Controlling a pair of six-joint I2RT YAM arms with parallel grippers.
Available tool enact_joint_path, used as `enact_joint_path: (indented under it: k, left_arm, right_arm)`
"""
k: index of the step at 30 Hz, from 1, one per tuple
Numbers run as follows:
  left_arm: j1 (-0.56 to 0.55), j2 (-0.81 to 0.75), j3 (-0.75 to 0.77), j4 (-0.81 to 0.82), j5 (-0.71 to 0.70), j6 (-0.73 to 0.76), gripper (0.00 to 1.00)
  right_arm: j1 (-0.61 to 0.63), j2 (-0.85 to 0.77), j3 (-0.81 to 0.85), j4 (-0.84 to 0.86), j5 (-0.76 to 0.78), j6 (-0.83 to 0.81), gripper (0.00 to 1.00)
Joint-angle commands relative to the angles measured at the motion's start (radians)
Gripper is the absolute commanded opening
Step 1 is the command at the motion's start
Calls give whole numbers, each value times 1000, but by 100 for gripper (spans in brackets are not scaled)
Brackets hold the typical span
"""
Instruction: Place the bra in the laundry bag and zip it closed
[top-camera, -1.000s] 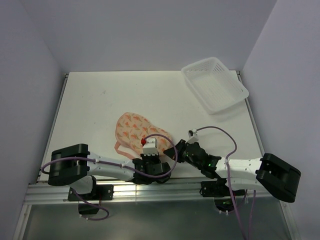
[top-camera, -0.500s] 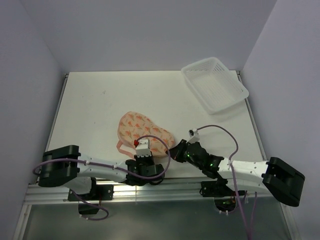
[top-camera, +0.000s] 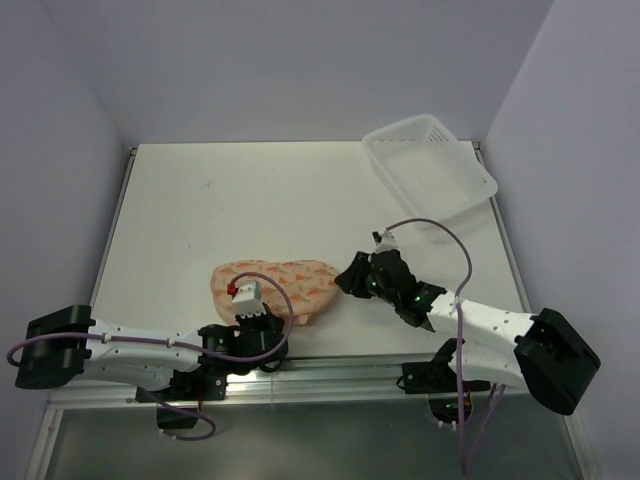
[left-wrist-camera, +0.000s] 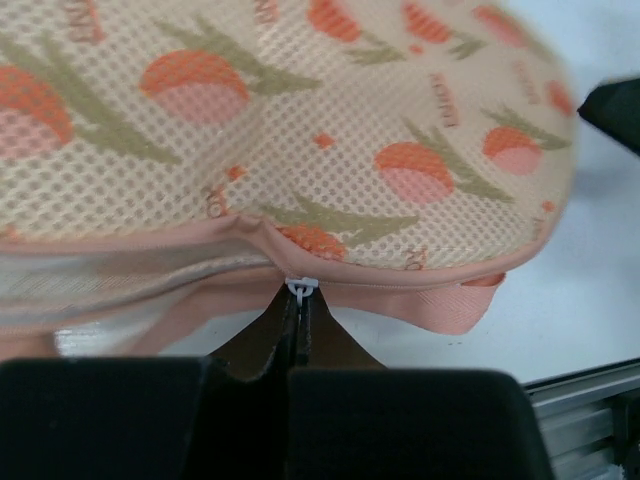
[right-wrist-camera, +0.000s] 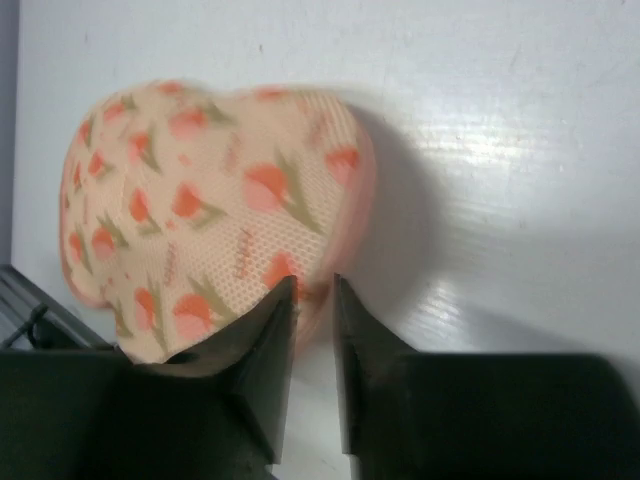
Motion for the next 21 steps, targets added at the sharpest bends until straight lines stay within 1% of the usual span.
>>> enact_joint_path:
  k: [1, 2, 3, 4, 6, 7, 8, 11, 13, 16, 21]
  left_arm:
    - [11, 2, -6, 104, 30, 65, 0]
    - [16, 16, 18, 132, 35, 102, 0]
    - [19, 28, 32, 154, 39, 114, 0]
    - [30, 62, 47, 175, 53, 125, 0]
    - [43, 90, 71, 287, 78, 174, 0]
    - [60, 117, 77, 321, 107, 185, 0]
    - [70, 131, 80, 379, 122, 206, 0]
    - [85, 168, 97, 425, 153, 234, 0]
    - [85, 183, 104, 434, 162, 240, 0]
    - [85, 196, 103, 448, 187, 242, 0]
    - [82, 210, 91, 459, 210, 236, 0]
  right_arm:
    - [-3, 30, 91, -58, 13, -103, 68]
    - [16, 18, 88, -57, 13, -87, 82]
    - [35, 7, 80, -54, 16, -66, 88]
    - [83, -10, 44, -45, 28, -40, 93]
    - [135, -65, -13, 22, 48, 69, 94]
    - [185, -83, -74, 77, 77, 157, 94]
    - [207, -114, -107, 109, 89, 202, 94]
    - [255, -137, -198, 215, 111, 325, 95]
    - [257, -143, -213, 242, 120, 338, 94]
    - [258, -140, -192, 251, 139, 335, 95]
    - [257, -36, -153, 334, 135, 344, 94]
